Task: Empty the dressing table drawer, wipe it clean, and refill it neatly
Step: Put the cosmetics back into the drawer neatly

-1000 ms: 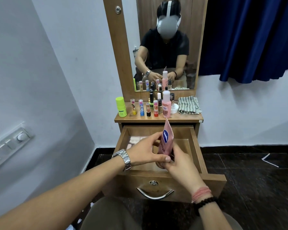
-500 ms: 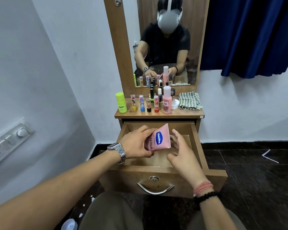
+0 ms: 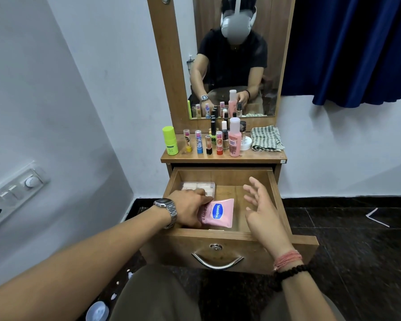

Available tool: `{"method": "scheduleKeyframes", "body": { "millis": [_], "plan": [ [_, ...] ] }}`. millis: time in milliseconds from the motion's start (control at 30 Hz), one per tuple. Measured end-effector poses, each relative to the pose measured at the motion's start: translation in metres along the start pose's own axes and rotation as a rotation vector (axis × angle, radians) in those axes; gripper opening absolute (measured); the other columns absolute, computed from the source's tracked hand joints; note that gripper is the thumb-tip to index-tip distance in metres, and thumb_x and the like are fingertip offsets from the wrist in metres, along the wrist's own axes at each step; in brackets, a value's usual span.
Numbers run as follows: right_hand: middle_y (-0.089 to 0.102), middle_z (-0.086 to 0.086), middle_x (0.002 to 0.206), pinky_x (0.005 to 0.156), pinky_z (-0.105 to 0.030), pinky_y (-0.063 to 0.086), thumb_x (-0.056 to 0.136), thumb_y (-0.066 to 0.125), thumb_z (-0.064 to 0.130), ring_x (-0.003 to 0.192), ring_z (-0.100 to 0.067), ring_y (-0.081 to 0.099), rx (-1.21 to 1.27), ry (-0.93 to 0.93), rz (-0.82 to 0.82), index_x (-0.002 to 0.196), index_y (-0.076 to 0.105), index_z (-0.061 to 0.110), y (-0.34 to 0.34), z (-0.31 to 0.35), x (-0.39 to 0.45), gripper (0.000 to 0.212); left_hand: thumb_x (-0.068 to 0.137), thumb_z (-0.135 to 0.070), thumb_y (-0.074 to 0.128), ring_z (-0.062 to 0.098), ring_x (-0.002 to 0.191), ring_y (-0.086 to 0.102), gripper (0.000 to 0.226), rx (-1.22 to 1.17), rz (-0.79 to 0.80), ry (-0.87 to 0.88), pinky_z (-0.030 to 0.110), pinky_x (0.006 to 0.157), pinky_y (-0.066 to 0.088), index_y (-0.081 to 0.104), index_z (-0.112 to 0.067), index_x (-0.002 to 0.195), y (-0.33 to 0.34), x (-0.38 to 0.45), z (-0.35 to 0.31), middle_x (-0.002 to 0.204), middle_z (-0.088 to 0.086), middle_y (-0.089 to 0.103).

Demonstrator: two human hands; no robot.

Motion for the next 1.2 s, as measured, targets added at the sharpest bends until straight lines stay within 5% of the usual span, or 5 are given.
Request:
{"method": "scheduleKeyframes", "body": {
  "millis": [567, 1200],
  "plan": [
    [0.042, 0.011, 0.144, 0.094, -0.017, 0.032, 0.089, 0.045, -0.006, 0.122, 0.0, 0.042, -0.019, 0.026, 0.01, 0.147, 0.023, 0.032, 0.0, 0.004, -0.001, 0.073, 0.074, -0.051, 0.067, 0.024, 0.105, 0.058, 0.068, 0.065, 0.034, -0.021, 0.03, 0.072, 0.042, 0.044, -0.029, 0.135, 0.016, 0.015, -0.005, 0.124, -0.001, 0.053],
    [0.04, 0.011, 0.147, 0.105, -0.027, 0.037, 0.092, 0.049, 0.0, 0.127, -0.003, 0.043, -0.023, 0.039, -0.003, 0.148, 0.023, 0.032, 0.0, 0.005, -0.001, 0.07, 0.076, -0.056, 0.064, 0.023, 0.106, 0.058, 0.069, -0.011, 0.058, 0.004, 0.03, 0.076, 0.047, 0.043, -0.031, 0.138, 0.022, 0.015, -0.002, 0.131, -0.003, 0.051]
  ]
}}
Point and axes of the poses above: each hand's wrist, its own x-axis towards the middle knuckle, its own y-axis out of the palm, z = x × y, the point moved 5 cm from there along x, towards the middle knuckle
